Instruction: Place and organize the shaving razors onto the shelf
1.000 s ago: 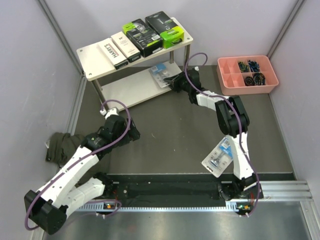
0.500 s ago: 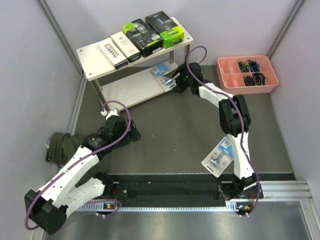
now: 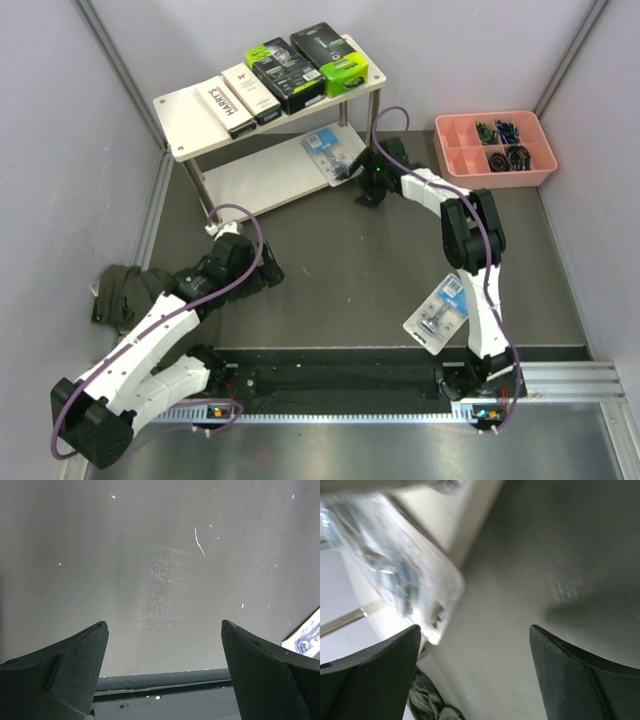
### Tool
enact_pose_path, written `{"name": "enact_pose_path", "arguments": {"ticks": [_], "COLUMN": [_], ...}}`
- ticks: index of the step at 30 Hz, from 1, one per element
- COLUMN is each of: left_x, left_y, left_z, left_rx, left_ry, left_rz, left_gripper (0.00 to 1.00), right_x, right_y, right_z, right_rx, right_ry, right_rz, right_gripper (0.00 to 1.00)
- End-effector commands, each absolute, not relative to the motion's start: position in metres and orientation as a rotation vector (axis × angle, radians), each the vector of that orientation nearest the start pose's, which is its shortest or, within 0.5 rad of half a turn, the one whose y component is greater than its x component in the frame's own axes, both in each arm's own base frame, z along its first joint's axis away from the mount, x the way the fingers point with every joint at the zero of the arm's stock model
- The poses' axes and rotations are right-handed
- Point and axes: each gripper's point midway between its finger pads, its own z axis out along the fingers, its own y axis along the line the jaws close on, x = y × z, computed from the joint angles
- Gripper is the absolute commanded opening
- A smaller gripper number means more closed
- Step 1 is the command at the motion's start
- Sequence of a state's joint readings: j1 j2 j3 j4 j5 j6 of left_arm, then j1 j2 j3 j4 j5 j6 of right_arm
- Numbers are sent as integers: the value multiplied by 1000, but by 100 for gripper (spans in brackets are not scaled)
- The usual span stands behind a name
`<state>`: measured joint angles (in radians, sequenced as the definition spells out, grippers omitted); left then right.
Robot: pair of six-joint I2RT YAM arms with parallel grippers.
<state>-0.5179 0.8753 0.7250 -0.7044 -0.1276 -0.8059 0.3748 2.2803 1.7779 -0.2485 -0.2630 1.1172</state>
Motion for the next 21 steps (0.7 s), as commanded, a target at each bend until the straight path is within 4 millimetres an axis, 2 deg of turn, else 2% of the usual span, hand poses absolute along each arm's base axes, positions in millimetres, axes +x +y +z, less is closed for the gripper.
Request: {"name": "enact_pose_path", "arguments": {"ticks": [1, 2, 9, 14, 17, 19, 20, 21], "left_x": [212, 212, 209, 207, 207, 208, 208, 209], "left_y": [-133, -134, -135, -134, -135, -135, -136, -137], "left_z": [130, 130, 129, 131, 134, 136, 136, 137], "left_rx": [-414, -417, -427, -428, -425, -419, -416, -413], "left_ry": [2431, 2433, 2438, 2432, 2423, 2419, 2421, 2418], "left_rz": [-476, -479, -497, -502, -511, -517, -519, -525], "left_gripper": [99, 99, 99, 99, 99, 99, 99, 99], "right_x": [521, 519, 511, 503, 494, 487, 482, 478], "right_y": [291, 292, 294, 293, 291, 288, 285, 283], "right_z": [137, 148, 189, 204, 213, 211, 219, 217], "right_rx": [690, 671, 592, 563, 547, 545, 527, 523], "right_ry": [2295, 2273, 2163, 2151, 2148, 2163, 2153, 2165], "right_rz": [1074, 1101, 1198, 1219, 1220, 1207, 1200, 1186], "right_gripper": [88, 89, 95, 97, 98, 98, 98, 98]}}
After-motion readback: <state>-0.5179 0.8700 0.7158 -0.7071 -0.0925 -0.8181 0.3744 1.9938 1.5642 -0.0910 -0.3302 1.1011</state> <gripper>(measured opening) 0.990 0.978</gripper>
